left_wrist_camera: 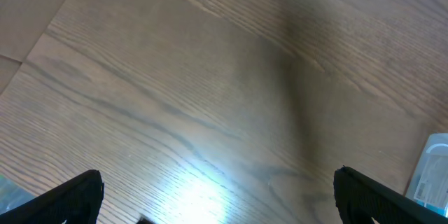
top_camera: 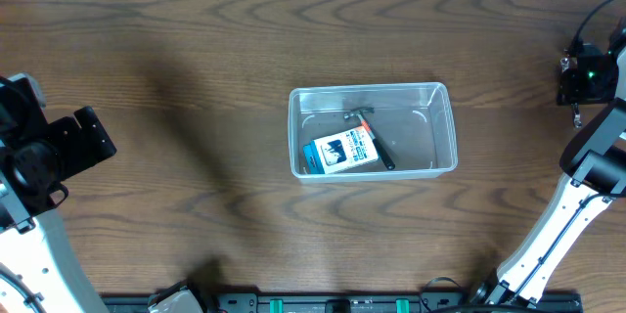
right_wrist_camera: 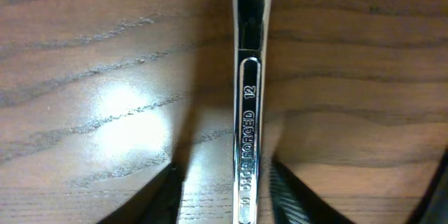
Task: Pack container
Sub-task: 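Lower the right gripper onto the wrench shaft and close on it, then lift the wrench with the right gripper and carry it over the container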
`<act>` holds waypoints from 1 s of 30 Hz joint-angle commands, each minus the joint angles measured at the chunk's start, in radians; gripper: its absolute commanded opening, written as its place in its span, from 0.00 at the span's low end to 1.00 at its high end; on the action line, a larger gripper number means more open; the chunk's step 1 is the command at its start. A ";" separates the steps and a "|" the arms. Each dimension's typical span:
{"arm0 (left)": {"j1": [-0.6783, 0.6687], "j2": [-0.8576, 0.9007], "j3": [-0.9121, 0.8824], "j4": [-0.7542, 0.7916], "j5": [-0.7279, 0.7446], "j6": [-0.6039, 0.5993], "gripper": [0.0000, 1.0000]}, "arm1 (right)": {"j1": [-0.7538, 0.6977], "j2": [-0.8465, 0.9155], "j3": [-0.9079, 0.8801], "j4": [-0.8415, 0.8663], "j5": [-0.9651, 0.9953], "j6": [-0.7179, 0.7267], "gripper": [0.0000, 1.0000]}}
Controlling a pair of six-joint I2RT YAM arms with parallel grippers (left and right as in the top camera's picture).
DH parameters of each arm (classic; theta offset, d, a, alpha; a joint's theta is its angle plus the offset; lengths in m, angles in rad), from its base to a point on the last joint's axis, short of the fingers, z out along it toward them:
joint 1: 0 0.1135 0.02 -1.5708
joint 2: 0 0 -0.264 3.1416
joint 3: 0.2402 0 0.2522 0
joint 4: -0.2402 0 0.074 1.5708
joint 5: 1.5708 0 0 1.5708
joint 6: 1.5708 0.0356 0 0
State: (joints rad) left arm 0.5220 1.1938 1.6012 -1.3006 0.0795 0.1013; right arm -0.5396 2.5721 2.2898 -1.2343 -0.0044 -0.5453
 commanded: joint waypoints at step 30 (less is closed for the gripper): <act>0.005 0.003 0.011 0.000 0.007 -0.013 0.98 | 0.092 0.002 0.389 -0.195 0.007 0.017 0.04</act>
State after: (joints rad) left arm 0.5220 1.1938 1.6012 -1.3006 0.0795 0.1009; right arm -0.4915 2.5858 2.5729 -1.4055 0.0051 -0.5297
